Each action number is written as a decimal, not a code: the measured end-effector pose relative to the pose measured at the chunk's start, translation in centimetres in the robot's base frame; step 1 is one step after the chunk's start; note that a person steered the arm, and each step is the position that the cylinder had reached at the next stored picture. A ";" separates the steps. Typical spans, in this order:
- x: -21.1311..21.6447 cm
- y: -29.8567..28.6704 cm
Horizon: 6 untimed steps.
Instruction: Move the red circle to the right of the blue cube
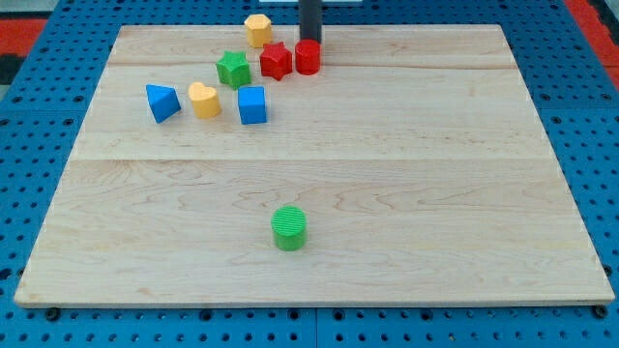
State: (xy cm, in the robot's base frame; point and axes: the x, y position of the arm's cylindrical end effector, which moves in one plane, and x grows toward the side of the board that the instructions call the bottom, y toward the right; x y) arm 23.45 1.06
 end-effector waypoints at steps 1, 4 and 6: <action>2.4 1.8; 0.4 0.1; 4.9 -1.8</action>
